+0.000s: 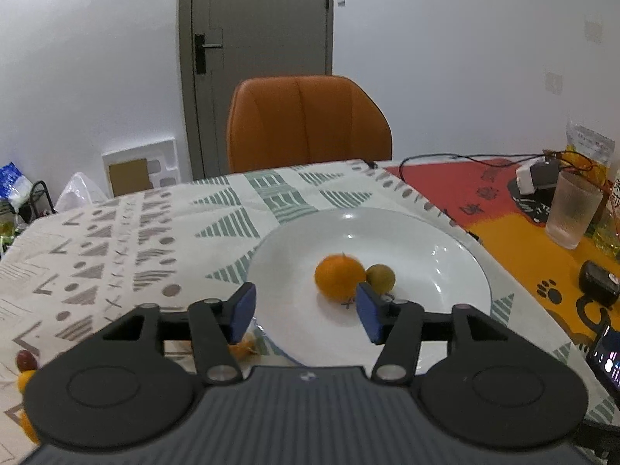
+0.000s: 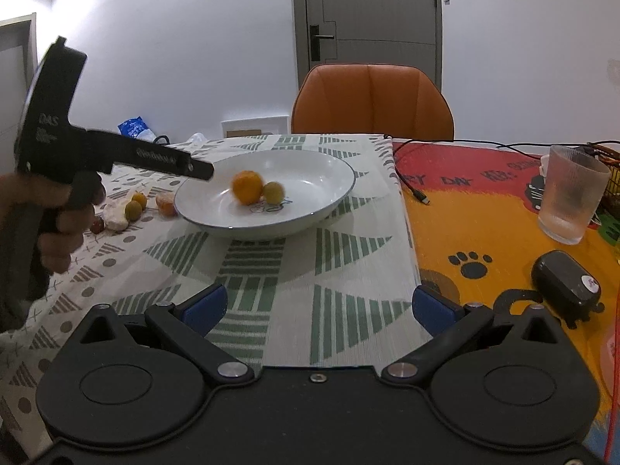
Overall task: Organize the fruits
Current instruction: 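Lower the orange into the white plate and open the left tool, then withdraw both tools from the plate back toward the table fruits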
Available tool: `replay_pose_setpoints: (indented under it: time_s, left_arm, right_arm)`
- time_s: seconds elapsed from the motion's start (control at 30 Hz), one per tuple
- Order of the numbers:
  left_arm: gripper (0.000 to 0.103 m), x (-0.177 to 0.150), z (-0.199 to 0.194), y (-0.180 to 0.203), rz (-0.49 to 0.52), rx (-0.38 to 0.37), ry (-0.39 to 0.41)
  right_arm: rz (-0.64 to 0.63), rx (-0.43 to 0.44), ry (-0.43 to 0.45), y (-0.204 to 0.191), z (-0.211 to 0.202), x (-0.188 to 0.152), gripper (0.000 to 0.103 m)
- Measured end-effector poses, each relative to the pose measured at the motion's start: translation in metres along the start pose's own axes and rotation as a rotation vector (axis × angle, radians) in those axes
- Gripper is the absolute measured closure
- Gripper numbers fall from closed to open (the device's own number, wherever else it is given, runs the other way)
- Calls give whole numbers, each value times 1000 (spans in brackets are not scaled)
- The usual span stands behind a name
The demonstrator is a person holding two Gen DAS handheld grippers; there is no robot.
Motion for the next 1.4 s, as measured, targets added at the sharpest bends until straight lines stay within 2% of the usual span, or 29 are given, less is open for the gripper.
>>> replay_pose_setpoints:
  time_s: [0.23,0.53,0.6,0.67,0.87,1.4]
  left_arm:
    - [45,-11,-20,-15,-9,25,16]
    - [44,-35,-47,-61,-94,66,18]
    - [41,-40,-53,-71,-106,82,17]
    - [33,-45,-59,-80,-121,98,17]
    - [25,-60,-75,-102,-144,120,24]
    - [23,-95,-94,-143,-216,167,0]
  right_arm:
    - [-22,1,6,-7,-4,-1,0]
    - [-100,43,28,-39,-7,9,0]
    - [-117,53,28,-47,-6,11,0]
    - [-134,67,27,-56,-5,14,0]
    - [-162,88,21,-76,4,20,0]
    - [-191,162,7,-119,30,33,0]
Point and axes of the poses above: each gripper's, at about its wrist camera, not at the fingertips, and z roughly the way its jaws point, y to its right, x to its top, the point moved 4 cm from there along z, roughly the way its jaws point, and after that the axes turned 14 degrees about -y, right-handed, at the moved point
